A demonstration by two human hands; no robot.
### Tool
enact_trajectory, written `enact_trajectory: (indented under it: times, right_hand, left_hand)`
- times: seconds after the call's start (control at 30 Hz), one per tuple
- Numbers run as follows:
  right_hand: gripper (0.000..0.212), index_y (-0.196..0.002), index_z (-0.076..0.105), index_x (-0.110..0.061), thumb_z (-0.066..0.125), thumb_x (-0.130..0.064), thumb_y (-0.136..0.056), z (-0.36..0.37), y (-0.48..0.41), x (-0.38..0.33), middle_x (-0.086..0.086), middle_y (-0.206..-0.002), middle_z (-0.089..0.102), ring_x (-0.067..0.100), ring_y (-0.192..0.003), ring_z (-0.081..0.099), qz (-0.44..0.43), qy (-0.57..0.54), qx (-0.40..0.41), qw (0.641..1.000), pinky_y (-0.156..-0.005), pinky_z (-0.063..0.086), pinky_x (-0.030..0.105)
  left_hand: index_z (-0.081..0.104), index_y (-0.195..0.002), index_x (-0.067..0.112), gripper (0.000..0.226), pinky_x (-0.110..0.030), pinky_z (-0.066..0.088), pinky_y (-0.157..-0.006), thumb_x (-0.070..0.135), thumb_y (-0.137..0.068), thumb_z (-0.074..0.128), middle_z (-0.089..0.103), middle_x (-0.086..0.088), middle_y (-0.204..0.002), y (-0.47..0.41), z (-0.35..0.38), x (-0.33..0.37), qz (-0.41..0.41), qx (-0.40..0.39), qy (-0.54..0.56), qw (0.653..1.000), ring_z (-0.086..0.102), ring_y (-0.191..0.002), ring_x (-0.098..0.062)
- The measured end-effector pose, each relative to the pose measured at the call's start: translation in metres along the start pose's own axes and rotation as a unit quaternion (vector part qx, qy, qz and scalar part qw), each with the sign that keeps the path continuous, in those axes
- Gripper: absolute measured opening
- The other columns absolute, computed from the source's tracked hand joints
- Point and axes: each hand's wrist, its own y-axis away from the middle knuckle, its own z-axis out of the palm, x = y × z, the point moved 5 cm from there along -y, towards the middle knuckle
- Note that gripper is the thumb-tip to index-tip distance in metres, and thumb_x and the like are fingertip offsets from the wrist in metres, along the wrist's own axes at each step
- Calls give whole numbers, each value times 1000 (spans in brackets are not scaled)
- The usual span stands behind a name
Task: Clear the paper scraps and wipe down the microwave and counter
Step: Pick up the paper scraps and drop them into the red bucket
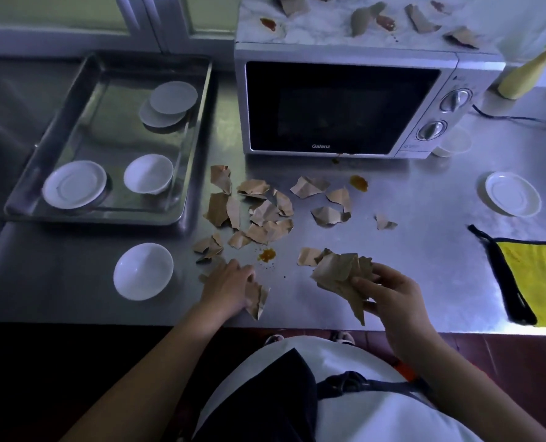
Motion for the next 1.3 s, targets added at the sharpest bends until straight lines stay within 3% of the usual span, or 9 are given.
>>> enact_trajectory:
  times: [0.23,0.47,0.57,0.67,0.77,0.83,0.97,1.1,1.3]
  right_hand:
    - [23,-103,75,-4,63,9,-88,-19,-26,-6,24,-98,73,42,-92,71,8,5,-34,999,-76,60,44]
    - [23,-101,75,-7,62,8,-90,-48,-54,-21,17,-95,75,31,-85,73,21,3,-80,997,-70,60,36]
    - [22,-100,75,-8,63,7,-90,-55,-65,-26,15,-94,76,27,-83,74,25,1,-107,994,-68,59,33]
    - [21,-101,75,-7,63,6,-90,-57,-72,-27,15,-94,76,30,-85,74,34,-1,-141,989,-68,58,34]
    - [18,-100,75,-4,64,6,-89,-56,-76,-26,18,-93,75,31,-84,74,44,-9,-187,981,-69,60,34]
    - [16,-98,75,-3,65,5,-89,-55,-77,-27,19,-93,74,28,-80,73,45,-18,-216,975,-71,61,35]
    - [17,-95,77,-6,66,3,-87,-60,-79,-31,18,-94,75,24,-81,73,43,-40,-276,959,-74,59,37]
    - [18,-103,72,4,63,5,-88,-71,-83,-29,18,-95,76,26,-81,75,77,-94,-322,939,-66,58,27]
    - [19,-101,74,2,67,6,-84,-85,-86,-21,21,-94,75,30,-80,73,93,-80,-331,936,-69,61,36]
  left_hand:
    - [55,-85,31,24,-32,52,-74,14,-79,71,60,10,-89,10,-5,-3,-65,44,134,988,60,-86,-13]
    - [67,-77,28,21,-16,46,-63,10,-83,76,69,9,-79,26,-35,18,-152,45,316,936,63,-76,-8]
    - [73,-83,18,11,-20,50,-62,7,-83,76,73,-2,-84,37,-63,49,-162,87,450,874,64,-73,-12]
    - [74,-85,14,11,-15,49,-57,4,-82,75,72,-1,-82,46,-90,97,-128,122,583,793,64,-70,-7]
    - [72,-83,15,16,-18,51,-60,-1,-80,74,71,2,-77,47,-101,148,-100,141,653,737,65,-72,-7]
    - [71,-83,14,16,-18,51,-62,-2,-80,75,71,2,-76,42,-100,174,-107,172,640,741,65,-72,-7]
    - [70,-79,18,15,-21,52,-71,6,-80,78,73,-2,-85,37,-93,199,-151,246,529,798,66,-77,-9]
    - [70,-78,24,13,-15,50,-62,15,-80,80,70,5,-81,41,-87,208,-165,296,437,833,65,-72,-5]
    - [68,-74,28,19,-18,48,-58,12,-81,77,66,9,-73,42,-72,237,-145,294,403,855,62,-65,-4]
